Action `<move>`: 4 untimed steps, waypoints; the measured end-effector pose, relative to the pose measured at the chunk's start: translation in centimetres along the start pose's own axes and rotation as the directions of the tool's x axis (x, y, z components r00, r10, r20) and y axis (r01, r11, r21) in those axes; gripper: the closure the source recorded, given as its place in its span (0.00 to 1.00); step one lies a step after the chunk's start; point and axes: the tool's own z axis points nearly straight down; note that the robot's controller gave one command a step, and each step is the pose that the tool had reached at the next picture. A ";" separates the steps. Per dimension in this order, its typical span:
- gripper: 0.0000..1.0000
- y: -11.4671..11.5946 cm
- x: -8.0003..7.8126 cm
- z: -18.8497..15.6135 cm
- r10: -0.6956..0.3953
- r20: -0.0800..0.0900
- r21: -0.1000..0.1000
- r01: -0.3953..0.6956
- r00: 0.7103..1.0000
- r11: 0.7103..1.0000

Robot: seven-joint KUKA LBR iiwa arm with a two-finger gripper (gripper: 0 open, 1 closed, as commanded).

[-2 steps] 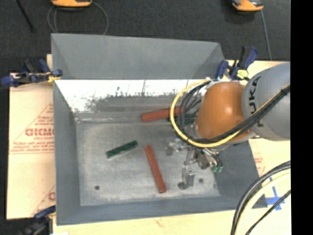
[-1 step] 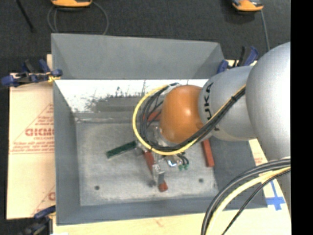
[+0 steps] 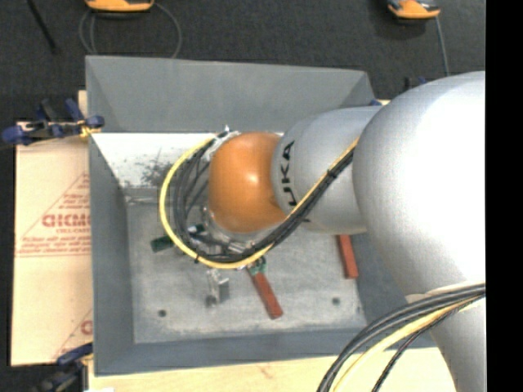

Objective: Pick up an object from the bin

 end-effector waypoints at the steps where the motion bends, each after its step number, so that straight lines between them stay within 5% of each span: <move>1: 0.00 -7.9 -6.6 -4.5 -0.016 0.004 0.008 0.016 1.000 1.000; 2: 0.00 -3.9 -6.4 0.1 -0.215 -0.003 0.002 0.215 0.977 0.977; 3: 1.00 -4.0 -6.4 0.0 -0.212 -0.001 0.002 0.212 0.977 0.977; 4: 1.00 -5.7 -6.6 -13.5 -0.416 0.002 0.006 0.416 0.909 0.909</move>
Offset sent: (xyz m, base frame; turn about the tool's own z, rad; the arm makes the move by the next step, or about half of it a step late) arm 0.0882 -0.0399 0.0411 -0.0216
